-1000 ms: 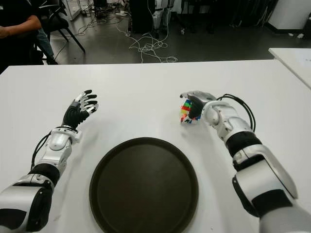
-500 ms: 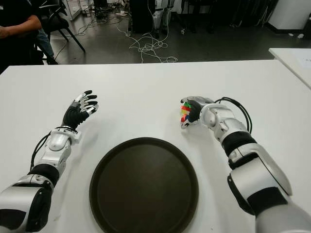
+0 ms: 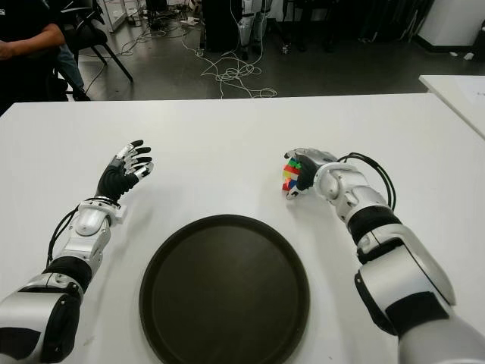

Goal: Pick up the Rubik's Cube and put it in the plate

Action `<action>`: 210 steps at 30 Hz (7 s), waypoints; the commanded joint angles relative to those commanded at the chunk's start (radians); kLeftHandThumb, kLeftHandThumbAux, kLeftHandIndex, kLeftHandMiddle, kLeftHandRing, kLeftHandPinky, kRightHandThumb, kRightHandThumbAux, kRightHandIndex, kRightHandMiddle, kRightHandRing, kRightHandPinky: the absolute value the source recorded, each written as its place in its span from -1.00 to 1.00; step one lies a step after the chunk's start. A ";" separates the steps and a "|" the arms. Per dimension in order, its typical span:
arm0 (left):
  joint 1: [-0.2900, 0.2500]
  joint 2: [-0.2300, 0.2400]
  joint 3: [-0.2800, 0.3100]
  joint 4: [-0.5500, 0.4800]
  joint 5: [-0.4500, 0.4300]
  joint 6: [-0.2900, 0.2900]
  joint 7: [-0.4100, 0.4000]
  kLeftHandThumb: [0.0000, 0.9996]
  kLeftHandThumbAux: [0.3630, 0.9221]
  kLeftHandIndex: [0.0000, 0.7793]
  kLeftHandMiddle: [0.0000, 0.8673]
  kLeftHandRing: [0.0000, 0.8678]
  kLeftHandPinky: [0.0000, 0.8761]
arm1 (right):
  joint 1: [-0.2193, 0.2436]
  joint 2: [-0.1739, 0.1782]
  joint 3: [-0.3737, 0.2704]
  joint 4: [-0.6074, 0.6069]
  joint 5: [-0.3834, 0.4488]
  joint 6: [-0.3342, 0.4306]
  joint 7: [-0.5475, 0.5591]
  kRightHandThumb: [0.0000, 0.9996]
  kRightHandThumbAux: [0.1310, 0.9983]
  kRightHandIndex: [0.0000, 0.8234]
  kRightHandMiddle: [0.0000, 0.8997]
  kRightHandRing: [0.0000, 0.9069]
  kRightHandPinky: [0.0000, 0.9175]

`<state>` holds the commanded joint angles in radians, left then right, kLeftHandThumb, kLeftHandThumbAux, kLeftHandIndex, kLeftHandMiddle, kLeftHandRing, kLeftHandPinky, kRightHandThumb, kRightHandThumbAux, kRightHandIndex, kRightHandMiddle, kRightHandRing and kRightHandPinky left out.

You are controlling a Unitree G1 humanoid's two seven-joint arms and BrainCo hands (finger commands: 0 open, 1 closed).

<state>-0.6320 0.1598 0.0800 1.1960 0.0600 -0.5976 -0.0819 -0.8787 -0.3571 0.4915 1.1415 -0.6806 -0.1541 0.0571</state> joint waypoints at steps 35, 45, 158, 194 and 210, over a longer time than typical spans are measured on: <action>0.001 0.004 -0.005 0.000 0.007 -0.008 0.001 -0.68 0.16 -0.71 -0.54 -0.54 -0.54 | 0.002 -0.002 -0.012 0.039 -0.003 -0.014 -0.133 -1.00 0.53 -0.82 -0.80 -0.78 -0.80; -0.001 0.005 -0.006 0.000 0.007 -0.008 0.000 -0.66 0.21 -0.70 -0.55 -0.54 -0.53 | -0.007 -0.002 -0.001 0.062 -0.012 -0.012 -0.126 -1.00 0.54 -0.77 -0.78 -0.76 -0.78; 0.008 -0.002 -0.001 -0.022 -0.001 -0.006 0.017 -0.67 0.17 -0.71 -0.54 -0.55 -0.59 | -0.002 0.012 0.048 0.120 -0.022 -0.072 -0.200 0.37 0.40 0.02 0.32 0.30 0.18; 0.006 0.000 -0.007 -0.021 0.006 -0.002 0.022 -0.69 0.16 -0.72 -0.55 -0.55 -0.55 | -0.006 -0.005 0.046 0.096 -0.019 -0.098 -0.237 0.37 0.40 0.02 0.27 0.27 0.17; 0.002 0.002 -0.014 -0.019 0.016 0.002 0.027 -0.69 0.14 -0.71 -0.53 -0.54 -0.61 | 0.287 -0.126 -0.118 -0.749 -0.030 -0.029 -0.286 0.38 0.40 0.01 0.12 0.10 -0.02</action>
<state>-0.6303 0.1615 0.0660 1.1770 0.0755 -0.5957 -0.0550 -0.5918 -0.4835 0.3736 0.3928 -0.7108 -0.1830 -0.2294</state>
